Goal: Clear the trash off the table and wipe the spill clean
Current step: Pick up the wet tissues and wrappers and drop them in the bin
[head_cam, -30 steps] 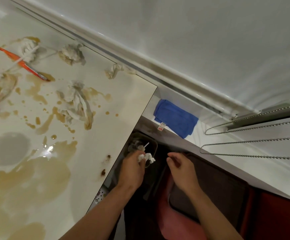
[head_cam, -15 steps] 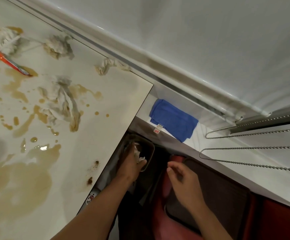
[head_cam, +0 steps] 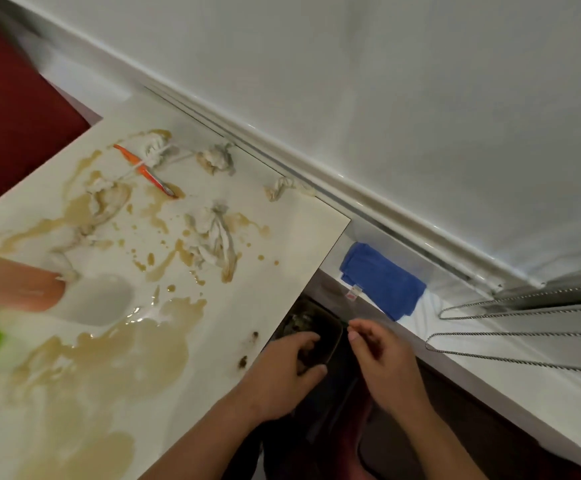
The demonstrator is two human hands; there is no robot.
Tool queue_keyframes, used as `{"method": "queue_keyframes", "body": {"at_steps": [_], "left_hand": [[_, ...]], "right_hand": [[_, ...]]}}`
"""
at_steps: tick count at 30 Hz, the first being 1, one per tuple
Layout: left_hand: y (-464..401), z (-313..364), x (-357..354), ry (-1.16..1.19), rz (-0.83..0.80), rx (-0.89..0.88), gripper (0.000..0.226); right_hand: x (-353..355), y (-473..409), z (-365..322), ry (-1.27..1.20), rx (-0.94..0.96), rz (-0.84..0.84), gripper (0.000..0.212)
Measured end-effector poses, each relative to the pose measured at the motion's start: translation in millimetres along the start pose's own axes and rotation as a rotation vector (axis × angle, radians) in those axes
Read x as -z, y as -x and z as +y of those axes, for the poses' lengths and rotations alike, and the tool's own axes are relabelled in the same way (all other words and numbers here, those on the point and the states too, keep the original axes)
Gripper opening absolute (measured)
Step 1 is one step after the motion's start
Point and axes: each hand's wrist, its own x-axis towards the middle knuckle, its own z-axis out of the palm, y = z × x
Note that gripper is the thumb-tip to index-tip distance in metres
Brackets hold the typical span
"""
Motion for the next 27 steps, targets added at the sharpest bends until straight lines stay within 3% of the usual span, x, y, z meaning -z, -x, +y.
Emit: {"method": "queue_keyframes", "body": {"at_steps": [3,10,13,18,23,27], "left_hand": [[23,14,42,-0.016,0.108,-0.026,0.054],[53,15,102,0.078,0.365,0.191,0.043],[56,9,116,0.091,0.427,0.23,0.046],[56,3,134,0.128,0.461,0.239,0.046],[43,-8,154,0.167,0.441,0.24,0.043],[27,-20,172,0.181,0.452,0.249,0.043]], "right_hand": [[6,-8,-39,0.011,0.078,-0.04,0.019],[8,-41,-114,0.043,0.16,-0.188,0.023],[0,-66,-133,0.173,0.229,-0.243,0.029],[-34,-122,-142,0.33,0.31,-0.27,0.045],[-72,-184,-149,0.502,0.206,-0.322,0.058],[-96,-223,-156,0.67,0.236,-0.245,0.049]]}}
